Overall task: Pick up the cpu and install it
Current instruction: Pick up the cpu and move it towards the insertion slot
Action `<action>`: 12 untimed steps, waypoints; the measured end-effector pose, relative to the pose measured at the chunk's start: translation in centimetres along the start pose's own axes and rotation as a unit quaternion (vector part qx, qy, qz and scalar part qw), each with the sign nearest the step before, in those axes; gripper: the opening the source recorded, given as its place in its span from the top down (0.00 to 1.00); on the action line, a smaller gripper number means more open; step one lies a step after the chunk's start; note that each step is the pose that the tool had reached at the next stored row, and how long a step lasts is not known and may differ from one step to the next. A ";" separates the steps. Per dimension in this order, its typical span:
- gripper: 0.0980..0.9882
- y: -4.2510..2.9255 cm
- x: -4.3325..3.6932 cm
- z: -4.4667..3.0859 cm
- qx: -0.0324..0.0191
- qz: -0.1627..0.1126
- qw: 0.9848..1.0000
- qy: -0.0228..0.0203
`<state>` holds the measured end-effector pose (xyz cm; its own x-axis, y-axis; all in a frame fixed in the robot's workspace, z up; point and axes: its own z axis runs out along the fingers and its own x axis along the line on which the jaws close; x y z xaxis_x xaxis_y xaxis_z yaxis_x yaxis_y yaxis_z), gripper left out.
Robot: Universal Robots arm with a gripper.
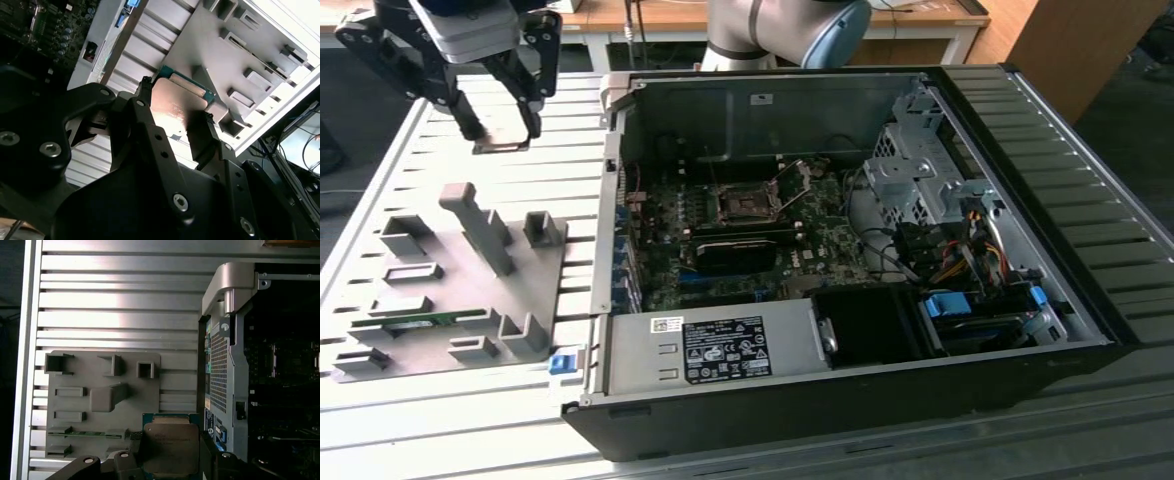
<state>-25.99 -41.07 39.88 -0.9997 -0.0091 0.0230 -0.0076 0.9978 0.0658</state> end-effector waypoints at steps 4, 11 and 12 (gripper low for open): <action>0.51 0.00 -0.67 -0.01 0.000 0.000 1.000 0.000; 0.51 -0.01 -2.11 -0.05 0.000 0.000 1.000 0.000; 0.51 0.00 -2.30 -0.06 0.000 0.000 1.000 0.000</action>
<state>-23.69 -41.05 39.89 -0.9997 -0.0090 0.0230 -0.0075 0.9978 0.0657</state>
